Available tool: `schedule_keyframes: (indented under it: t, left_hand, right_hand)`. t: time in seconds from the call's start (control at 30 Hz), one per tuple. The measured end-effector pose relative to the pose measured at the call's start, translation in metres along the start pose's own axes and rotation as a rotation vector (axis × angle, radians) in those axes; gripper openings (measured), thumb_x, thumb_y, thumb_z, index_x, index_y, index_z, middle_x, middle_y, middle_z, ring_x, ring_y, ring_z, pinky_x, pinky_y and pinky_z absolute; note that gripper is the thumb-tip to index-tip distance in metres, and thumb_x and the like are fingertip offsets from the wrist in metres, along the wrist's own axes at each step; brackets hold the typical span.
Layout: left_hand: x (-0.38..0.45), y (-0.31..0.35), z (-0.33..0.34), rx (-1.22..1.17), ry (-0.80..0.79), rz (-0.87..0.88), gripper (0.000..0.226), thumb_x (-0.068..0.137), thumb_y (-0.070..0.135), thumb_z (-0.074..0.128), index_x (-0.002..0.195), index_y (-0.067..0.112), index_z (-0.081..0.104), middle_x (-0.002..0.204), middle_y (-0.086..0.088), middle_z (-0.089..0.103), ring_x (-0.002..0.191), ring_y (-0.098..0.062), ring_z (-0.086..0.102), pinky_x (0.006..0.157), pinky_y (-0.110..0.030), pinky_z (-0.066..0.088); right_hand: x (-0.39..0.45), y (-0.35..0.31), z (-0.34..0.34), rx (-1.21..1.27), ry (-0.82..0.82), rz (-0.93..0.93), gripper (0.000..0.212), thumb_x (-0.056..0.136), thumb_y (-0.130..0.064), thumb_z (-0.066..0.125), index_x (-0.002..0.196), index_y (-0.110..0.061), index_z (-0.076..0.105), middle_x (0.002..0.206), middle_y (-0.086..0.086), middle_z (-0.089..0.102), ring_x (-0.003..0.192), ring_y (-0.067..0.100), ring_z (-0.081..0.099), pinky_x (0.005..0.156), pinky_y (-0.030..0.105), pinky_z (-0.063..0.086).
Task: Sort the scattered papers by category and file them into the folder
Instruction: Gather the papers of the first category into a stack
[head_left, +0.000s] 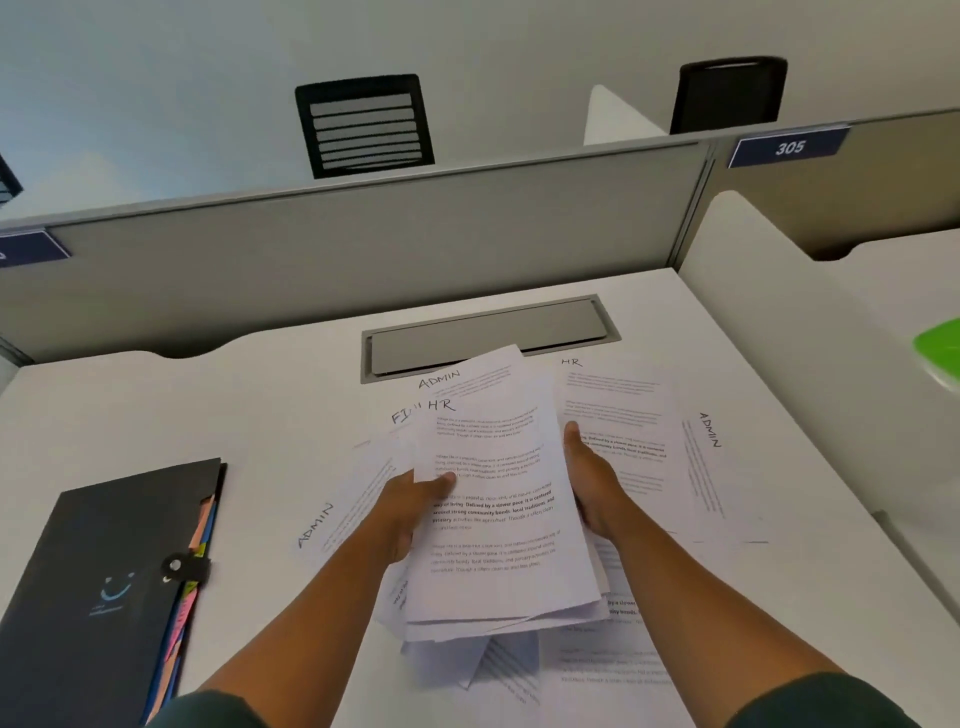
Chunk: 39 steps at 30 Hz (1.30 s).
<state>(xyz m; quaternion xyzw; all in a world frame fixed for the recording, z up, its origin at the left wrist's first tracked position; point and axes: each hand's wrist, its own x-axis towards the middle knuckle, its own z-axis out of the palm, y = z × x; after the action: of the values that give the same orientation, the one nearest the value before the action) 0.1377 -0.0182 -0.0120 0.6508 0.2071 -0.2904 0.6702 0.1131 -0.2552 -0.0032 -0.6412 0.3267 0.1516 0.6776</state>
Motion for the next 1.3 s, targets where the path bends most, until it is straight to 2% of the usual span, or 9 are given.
schedule_keyframes:
  t: [0.07,0.17,0.23,0.37,0.63,0.8,1.0,1.17,1.3]
  left_hand:
    - [0.005,-0.005,0.007,0.093,0.094,0.044,0.015,0.090,0.014,0.072,0.105,0.012,0.071,0.094,-0.004,0.079,0.081,-0.021,0.076,0.061,-0.030,0.059]
    - [0.011,-0.014,0.012,0.227,0.174,0.088,0.008,0.093,0.016,0.068,0.100,0.018,0.070,0.089,0.003,0.076,0.076,-0.016,0.073,0.054,-0.023,0.054]
    - [0.015,-0.023,0.012,0.275,0.209,0.085,0.005,0.094,0.018,0.067,0.099,0.020,0.068,0.089,0.004,0.074,0.073,-0.014,0.071,0.052,-0.022,0.052]
    - [0.021,-0.037,0.008,0.283,0.244,0.052,0.006,0.094,0.020,0.066,0.101,0.020,0.066,0.085,0.007,0.070,0.074,-0.011,0.066,0.054,-0.023,0.048]
    - [0.028,-0.043,0.005,0.242,0.232,-0.006,0.013,0.093,0.020,0.068,0.105,0.018,0.067,0.094,0.002,0.072,0.082,-0.016,0.068,0.062,-0.027,0.051]
    - [0.028,-0.045,0.004,0.226,0.231,-0.017,0.007,0.093,0.020,0.068,0.099,0.021,0.068,0.091,0.004,0.073,0.081,-0.017,0.069,0.057,-0.026,0.050]
    - [0.027,-0.046,0.002,0.223,0.218,-0.008,0.008,0.093,0.020,0.068,0.101,0.022,0.068,0.094,0.002,0.074,0.084,-0.019,0.070,0.058,-0.026,0.051]
    - [0.022,-0.050,-0.005,0.227,0.217,0.051,0.013,0.094,0.021,0.067,0.106,0.021,0.067,0.099,0.000,0.075,0.089,-0.023,0.072,0.072,-0.036,0.057]
    - [0.016,-0.052,-0.012,0.229,0.240,0.091,0.014,0.094,0.022,0.067,0.108,0.021,0.068,0.098,0.000,0.076,0.088,-0.024,0.073,0.068,-0.034,0.057]
  right_hand:
    - [0.007,0.002,-0.011,-0.059,0.171,-0.060,0.055,0.099,-0.057,0.030,0.112,-0.015,0.063,0.109,0.006,0.069,0.098,0.025,0.066,0.088,0.042,0.055]
    - [0.017,0.005,-0.032,0.099,0.428,-0.120,0.028,0.096,-0.039,0.051,0.090,-0.012,0.059,0.090,0.007,0.066,0.076,0.022,0.062,0.061,0.029,0.052]
    - [0.024,0.007,-0.049,0.039,0.589,-0.095,0.018,0.090,-0.027,0.059,0.100,-0.013,0.057,0.099,0.008,0.063,0.088,0.025,0.060,0.069,0.031,0.050]
    - [0.036,0.003,-0.074,-0.246,0.783,0.023,0.044,0.078,-0.016,0.065,0.120,-0.008,0.056,0.124,0.013,0.056,0.115,0.033,0.052,0.092,0.045,0.050]
    - [0.054,0.011,-0.088,-0.663,0.744,0.295,0.072,0.068,-0.037,0.077,0.124,-0.011,0.041,0.129,0.014,0.037,0.117,0.031,0.040,0.094,0.043,0.042]
    - [0.061,0.018,-0.085,-0.560,0.753,0.356,0.093,0.058,-0.037,0.089,0.130,-0.013,0.034,0.132,0.016,0.038,0.117,0.033,0.044,0.091,0.046,0.044]
    - [0.060,0.031,-0.087,-0.273,0.727,0.145,0.049,0.077,-0.015,0.060,0.124,-0.008,0.047,0.118,0.014,0.062,0.096,0.033,0.064,0.081,0.045,0.057]
    - [0.050,0.031,-0.091,-0.270,0.736,0.030,0.045,0.083,-0.017,0.048,0.127,-0.014,0.053,0.121,0.011,0.064,0.099,0.033,0.063,0.075,0.037,0.054]
    - [0.041,0.022,-0.094,-0.253,0.794,-0.087,0.041,0.090,-0.020,0.045,0.131,-0.016,0.053,0.124,0.012,0.064,0.104,0.035,0.062,0.080,0.038,0.052]
